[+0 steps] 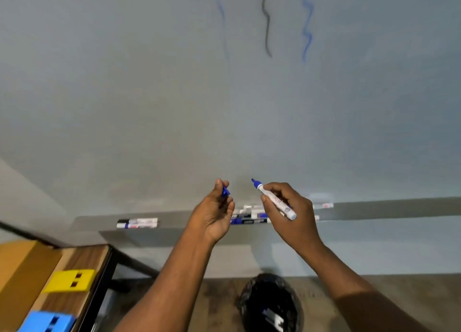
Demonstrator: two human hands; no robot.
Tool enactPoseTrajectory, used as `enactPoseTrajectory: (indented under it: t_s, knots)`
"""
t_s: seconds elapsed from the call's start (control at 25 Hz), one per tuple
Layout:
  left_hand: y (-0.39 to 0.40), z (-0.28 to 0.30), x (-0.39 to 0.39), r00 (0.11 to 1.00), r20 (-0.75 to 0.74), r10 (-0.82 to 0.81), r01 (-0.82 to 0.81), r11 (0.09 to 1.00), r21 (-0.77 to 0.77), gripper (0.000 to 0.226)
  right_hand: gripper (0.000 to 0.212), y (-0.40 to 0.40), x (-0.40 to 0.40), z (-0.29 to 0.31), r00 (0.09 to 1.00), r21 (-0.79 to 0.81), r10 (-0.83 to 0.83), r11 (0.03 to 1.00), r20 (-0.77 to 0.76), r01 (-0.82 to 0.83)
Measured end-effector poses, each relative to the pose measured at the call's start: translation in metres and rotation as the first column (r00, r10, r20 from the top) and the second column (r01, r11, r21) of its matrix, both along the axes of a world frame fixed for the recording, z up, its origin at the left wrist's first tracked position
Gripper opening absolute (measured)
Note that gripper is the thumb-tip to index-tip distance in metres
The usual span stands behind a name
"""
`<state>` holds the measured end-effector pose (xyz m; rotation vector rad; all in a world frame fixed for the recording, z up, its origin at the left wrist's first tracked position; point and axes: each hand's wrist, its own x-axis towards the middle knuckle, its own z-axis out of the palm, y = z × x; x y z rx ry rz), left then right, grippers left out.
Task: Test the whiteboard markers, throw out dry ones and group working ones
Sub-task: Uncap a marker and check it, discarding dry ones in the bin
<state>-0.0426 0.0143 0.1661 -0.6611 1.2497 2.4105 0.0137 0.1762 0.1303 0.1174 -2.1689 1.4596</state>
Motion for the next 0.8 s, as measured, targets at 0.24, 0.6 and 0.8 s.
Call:
enactPoseTrajectory:
  t_s: [0.24,0.6,0.8]
  knots:
    - [-0.029,-0.063,0.016,0.966,0.22,0.135,-0.15,0.987,0.054,0.022,0.02,-0.044,0.028,-0.045,0.951,-0.139,0.185,0.978,0.249,-0.154]
    - [-0.048,-0.088,0.03,0.955,0.265,0.137,-0.165,0.982,0.087,0.025,0.03,-0.076,0.031,-0.06,0.897,-0.076,0.297,0.955,0.328,-0.288]
    - [-0.055,-0.084,0.038,0.974,0.163,0.159,-0.166,0.986,0.03,0.012,0.024,-0.083,0.025,-0.06,0.885,-0.038,0.32,0.944,0.338,-0.327]
